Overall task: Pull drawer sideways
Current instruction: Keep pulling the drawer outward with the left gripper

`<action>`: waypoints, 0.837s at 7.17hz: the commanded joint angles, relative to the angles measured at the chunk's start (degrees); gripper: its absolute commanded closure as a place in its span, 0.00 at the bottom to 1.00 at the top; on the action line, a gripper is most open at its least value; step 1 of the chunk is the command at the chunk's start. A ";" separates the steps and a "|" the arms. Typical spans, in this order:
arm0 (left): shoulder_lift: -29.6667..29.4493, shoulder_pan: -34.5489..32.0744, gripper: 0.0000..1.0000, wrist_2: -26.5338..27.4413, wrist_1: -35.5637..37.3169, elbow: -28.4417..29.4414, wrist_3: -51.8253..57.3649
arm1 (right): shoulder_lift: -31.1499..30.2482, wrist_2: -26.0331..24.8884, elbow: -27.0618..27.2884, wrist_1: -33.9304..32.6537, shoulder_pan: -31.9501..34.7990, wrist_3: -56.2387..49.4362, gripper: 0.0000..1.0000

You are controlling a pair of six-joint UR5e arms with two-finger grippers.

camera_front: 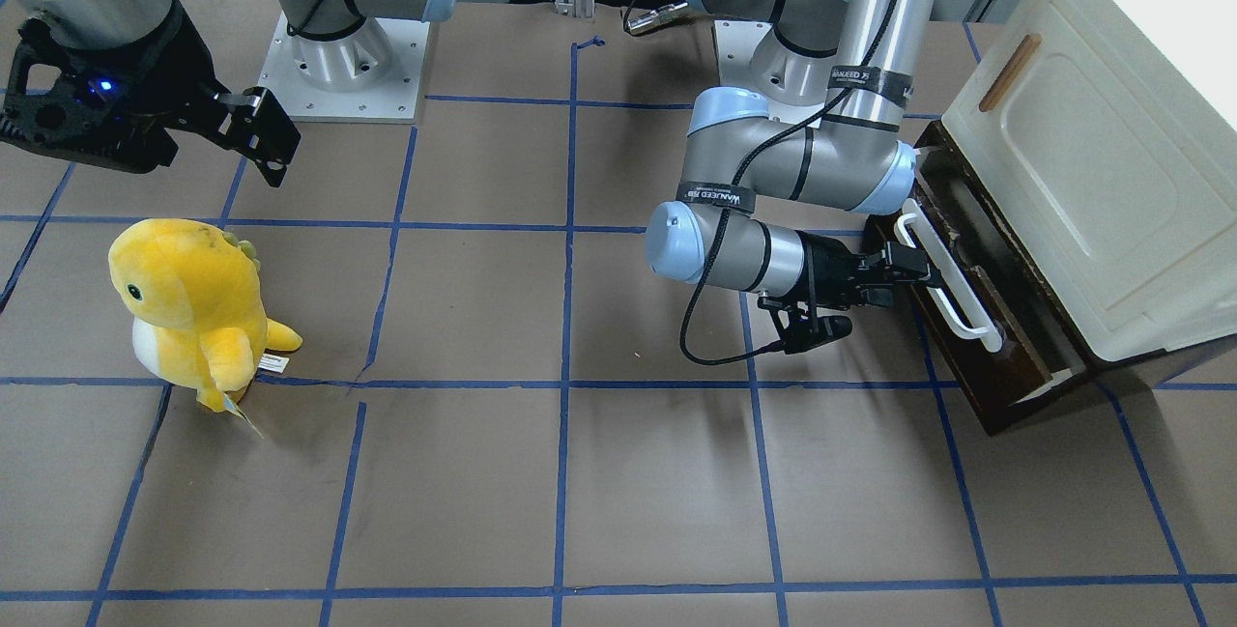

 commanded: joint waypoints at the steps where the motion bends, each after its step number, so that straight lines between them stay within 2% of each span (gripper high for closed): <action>1: 0.19 0.20 0.41 0.12 -0.05 -0.27 0.10 | 0.00 0.00 0.00 0.00 0.01 0.00 0.00; 3: 0.46 0.46 0.59 0.12 -0.23 -0.27 0.27 | 0.00 0.00 0.00 0.00 0.01 0.00 0.00; 6: 0.46 0.90 0.60 0.12 -0.31 -0.27 0.45 | 0.00 0.00 0.00 0.00 0.01 0.00 0.00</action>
